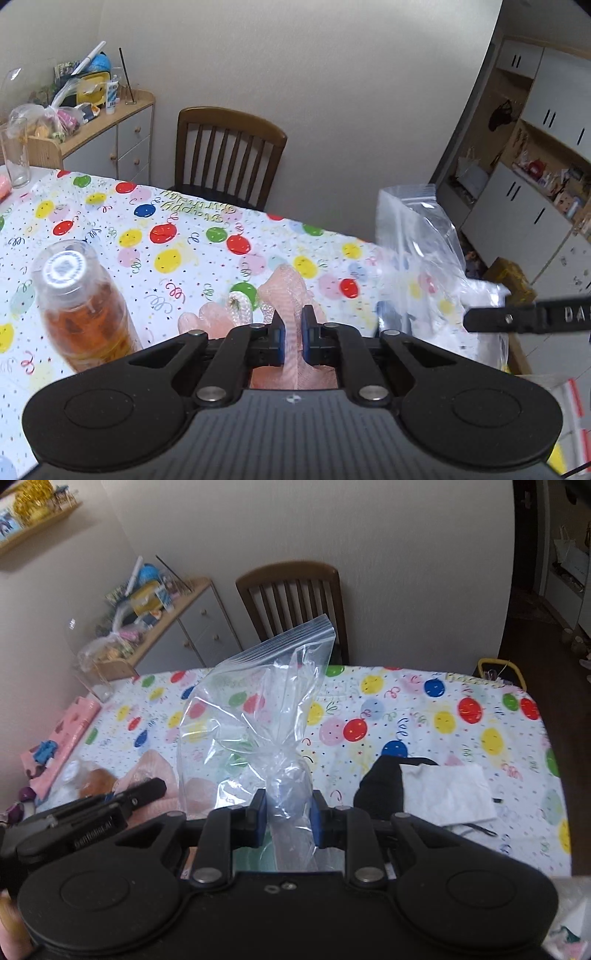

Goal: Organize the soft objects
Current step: 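Carry the clear zip bag to the box with the right tool while the left tool carries the pink puff, then release the pink puff into the box with the left tool while the right tool releases the zip bag, then move both open tools to the black cap and white cloth on the table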

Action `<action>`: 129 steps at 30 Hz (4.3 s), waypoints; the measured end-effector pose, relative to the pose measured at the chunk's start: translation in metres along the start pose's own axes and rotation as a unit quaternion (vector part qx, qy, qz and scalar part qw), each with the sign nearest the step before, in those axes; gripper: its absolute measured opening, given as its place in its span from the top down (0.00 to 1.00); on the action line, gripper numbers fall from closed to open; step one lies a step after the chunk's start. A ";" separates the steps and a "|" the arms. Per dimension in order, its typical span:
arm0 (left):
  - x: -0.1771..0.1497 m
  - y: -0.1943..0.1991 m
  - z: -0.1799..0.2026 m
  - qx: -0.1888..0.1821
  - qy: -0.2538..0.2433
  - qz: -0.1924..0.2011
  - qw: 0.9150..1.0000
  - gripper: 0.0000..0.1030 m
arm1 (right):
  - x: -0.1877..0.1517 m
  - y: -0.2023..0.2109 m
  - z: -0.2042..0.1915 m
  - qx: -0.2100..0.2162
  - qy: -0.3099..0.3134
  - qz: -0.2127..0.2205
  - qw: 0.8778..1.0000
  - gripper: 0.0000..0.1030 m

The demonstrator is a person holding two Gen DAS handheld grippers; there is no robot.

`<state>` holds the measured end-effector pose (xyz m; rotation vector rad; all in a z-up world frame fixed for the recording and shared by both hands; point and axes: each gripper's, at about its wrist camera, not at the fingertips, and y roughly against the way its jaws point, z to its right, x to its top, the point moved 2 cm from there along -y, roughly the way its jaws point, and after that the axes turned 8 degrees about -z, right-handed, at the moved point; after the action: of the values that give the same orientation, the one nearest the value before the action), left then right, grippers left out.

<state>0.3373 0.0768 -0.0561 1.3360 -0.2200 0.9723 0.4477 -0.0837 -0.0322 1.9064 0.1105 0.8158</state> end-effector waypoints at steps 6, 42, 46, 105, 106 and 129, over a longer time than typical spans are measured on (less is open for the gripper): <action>-0.002 0.041 0.026 -0.024 -0.003 0.011 1.000 0.92 | -0.029 0.049 0.013 0.006 -0.002 0.017 1.000 0.78; -0.107 0.018 0.292 -0.198 -0.120 -0.078 0.970 0.92 | -0.205 0.147 0.222 -0.103 -0.141 0.008 0.985 0.78; -0.115 0.001 0.303 -0.190 -0.125 -0.090 0.970 0.92 | -0.210 0.133 0.227 -0.103 -0.145 -0.008 0.984 0.78; -0.106 0.030 0.254 -0.181 -0.182 -0.090 0.962 0.15 | -0.162 0.158 0.190 -0.061 -0.009 0.026 0.998 0.06; -0.101 0.031 0.250 -0.181 -0.181 -0.087 0.963 0.15 | -0.155 0.158 0.188 -0.060 -0.007 0.028 0.998 0.05; 0.038 -0.092 0.155 -0.074 -0.153 -0.149 0.974 0.01 | -0.004 0.037 0.160 -0.043 0.019 -0.033 0.998 0.01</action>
<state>0.4832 -0.0356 -0.0544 1.3305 -0.3092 0.4864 0.5281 -0.2264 -0.0442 1.7980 0.1589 0.8008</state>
